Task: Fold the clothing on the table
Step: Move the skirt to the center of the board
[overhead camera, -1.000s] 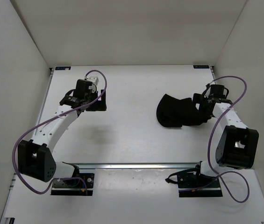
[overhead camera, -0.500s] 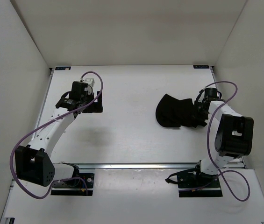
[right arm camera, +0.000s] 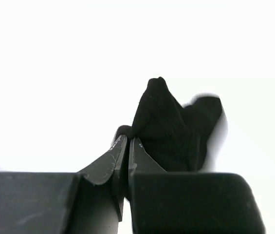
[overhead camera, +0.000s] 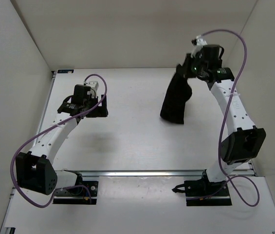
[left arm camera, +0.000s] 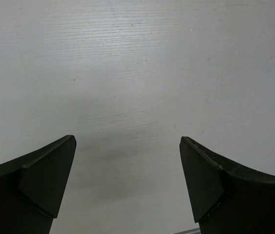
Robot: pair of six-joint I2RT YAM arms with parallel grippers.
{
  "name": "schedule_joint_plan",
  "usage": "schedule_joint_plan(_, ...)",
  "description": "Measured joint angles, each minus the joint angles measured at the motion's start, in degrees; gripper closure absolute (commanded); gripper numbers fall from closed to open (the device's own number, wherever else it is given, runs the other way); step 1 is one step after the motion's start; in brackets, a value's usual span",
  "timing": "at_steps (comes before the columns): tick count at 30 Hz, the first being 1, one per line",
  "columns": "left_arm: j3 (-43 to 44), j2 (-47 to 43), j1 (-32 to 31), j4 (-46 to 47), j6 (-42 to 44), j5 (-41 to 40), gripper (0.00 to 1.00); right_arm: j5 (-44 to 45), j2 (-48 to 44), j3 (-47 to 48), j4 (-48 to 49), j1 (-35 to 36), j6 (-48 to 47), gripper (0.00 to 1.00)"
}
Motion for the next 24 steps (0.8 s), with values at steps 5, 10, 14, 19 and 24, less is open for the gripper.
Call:
schedule_joint_plan(5,0.0,0.0,0.5,1.3,-0.5,1.2,0.01,-10.2,-0.3,15.9,6.3,11.1,2.9,1.0)
schedule_joint_plan(10,0.0,-1.3,1.3,1.3,-0.7,1.2,0.01,-22.8,-6.6,0.1,18.8,16.3,8.2,1.0)
schedule_joint_plan(14,0.0,-4.2,1.9,1.2,-0.7,0.9,0.02,-26.9,-7.5,-20.8,23.1,15.4,10.9,1.0)
schedule_joint_plan(19,0.0,-5.8,1.8,1.3,-0.5,1.1,0.01,-25.5,-1.4,-32.2,13.6,17.8,7.9,0.86)
schedule_joint_plan(24,-1.0,-4.9,1.7,2.4,-0.2,3.0,0.02,-25.5,-2.8,-33.5,7.8,17.5,5.0,0.3)
